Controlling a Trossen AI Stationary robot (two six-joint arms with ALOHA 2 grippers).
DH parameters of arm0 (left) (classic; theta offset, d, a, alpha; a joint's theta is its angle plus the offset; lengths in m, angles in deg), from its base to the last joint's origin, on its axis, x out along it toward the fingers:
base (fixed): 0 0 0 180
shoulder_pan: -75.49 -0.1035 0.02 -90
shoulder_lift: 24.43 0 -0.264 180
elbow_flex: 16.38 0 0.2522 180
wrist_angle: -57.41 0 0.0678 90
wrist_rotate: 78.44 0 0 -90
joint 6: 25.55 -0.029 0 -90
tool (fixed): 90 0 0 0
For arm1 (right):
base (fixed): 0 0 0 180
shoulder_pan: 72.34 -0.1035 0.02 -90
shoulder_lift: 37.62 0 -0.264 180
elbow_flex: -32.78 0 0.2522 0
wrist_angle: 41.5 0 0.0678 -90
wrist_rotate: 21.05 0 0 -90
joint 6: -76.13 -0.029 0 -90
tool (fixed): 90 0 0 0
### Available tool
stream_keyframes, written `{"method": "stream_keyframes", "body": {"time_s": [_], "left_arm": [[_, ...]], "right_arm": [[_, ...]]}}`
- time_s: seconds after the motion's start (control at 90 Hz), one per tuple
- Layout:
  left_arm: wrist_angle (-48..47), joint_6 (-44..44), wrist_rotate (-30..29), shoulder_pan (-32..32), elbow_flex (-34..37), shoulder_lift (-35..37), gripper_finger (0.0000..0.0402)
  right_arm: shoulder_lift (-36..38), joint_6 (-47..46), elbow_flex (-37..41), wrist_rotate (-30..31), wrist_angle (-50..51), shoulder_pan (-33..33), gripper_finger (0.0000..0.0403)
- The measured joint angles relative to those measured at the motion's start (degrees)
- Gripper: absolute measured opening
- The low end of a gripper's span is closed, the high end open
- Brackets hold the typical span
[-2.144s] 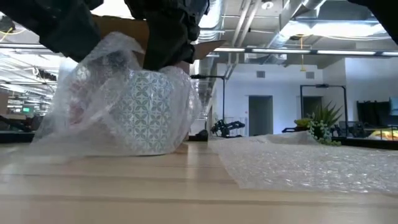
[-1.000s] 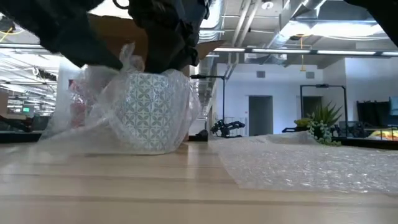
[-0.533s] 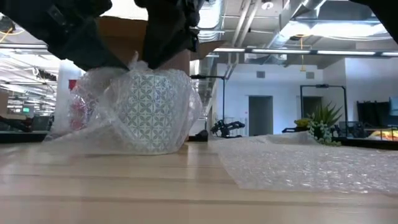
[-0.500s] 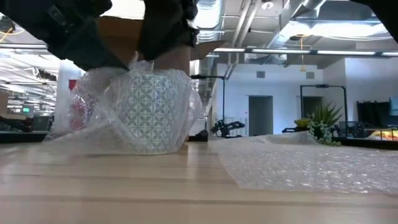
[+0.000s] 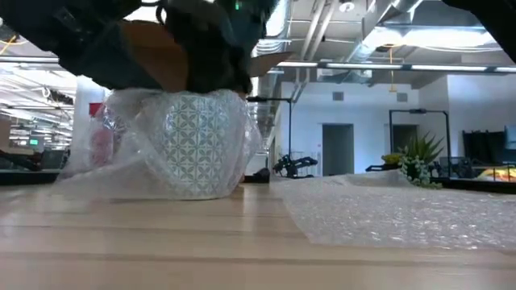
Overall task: Wrap mug
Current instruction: Wrap the green patterned mug with the bubble wrap
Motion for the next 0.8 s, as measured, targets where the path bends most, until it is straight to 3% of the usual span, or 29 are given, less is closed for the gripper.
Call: {"method": "stream_keyframes", "body": {"time_s": [0.367,0.8], "left_arm": [[-2.59,-0.44,-0.17,3.45,-0.04,6.27,0.0],[-13.47,7.62,-4.41,4.54,-0.04,6.98,0.0]], "right_arm": [[0.33,-0.24,7.35,-3.62,-5.8,0.43,0.0074],[1.09,2.16,6.97,-4.57,-4.53,-2.63,0.0074]]}}
